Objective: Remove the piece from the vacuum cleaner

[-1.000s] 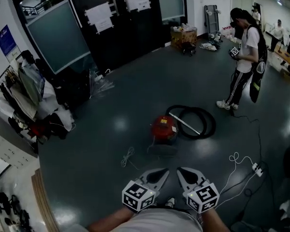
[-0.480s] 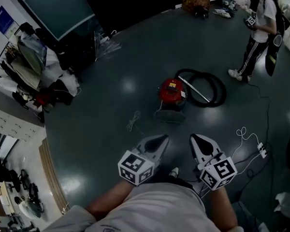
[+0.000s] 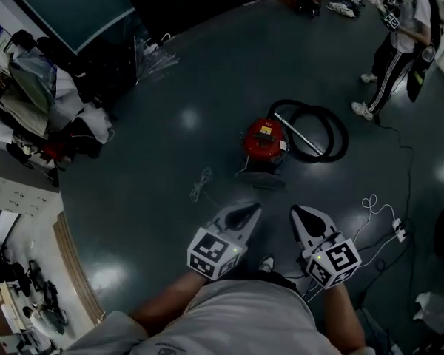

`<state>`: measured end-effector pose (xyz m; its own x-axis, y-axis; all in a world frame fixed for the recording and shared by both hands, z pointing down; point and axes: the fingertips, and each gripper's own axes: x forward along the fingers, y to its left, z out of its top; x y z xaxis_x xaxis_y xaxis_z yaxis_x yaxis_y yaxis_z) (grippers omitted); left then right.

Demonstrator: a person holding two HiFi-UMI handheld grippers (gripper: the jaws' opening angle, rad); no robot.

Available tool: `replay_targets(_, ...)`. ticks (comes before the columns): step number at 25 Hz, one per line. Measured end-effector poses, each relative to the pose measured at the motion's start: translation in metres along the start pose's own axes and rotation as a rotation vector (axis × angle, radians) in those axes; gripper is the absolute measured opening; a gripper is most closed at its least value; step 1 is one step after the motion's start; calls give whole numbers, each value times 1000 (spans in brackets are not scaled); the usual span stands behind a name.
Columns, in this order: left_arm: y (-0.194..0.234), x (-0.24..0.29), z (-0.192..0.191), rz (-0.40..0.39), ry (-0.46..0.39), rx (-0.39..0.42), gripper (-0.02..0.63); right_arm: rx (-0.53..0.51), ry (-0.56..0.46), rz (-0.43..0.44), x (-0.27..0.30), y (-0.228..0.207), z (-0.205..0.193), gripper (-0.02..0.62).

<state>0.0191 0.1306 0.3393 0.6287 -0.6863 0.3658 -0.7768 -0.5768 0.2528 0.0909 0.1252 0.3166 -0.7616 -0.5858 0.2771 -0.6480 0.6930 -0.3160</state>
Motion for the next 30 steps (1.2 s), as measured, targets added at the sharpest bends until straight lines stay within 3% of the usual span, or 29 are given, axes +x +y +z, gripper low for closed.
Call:
replay_targets(7, 82, 50, 8, -126, 25, 132, 6, -41, 102, -75, 96, -49, -13, 17)
replay_targets(15, 144, 119, -10, -214, 39, 145, 6, -58, 251, -114, 171, -118, -74, 17)
replay_targets(20, 174, 166, -38, -228, 69, 139, 6, -149, 394, -104, 224, -181, -159, 18)
replay_targets(24, 192, 203, -65, -222, 100, 160, 6, -308, 554, -48, 268, -235, -259, 55)
replay_targets(30, 210, 233, -116, -219, 163, 86, 6, -532, 772, 27, 313, -286, -395, 107)
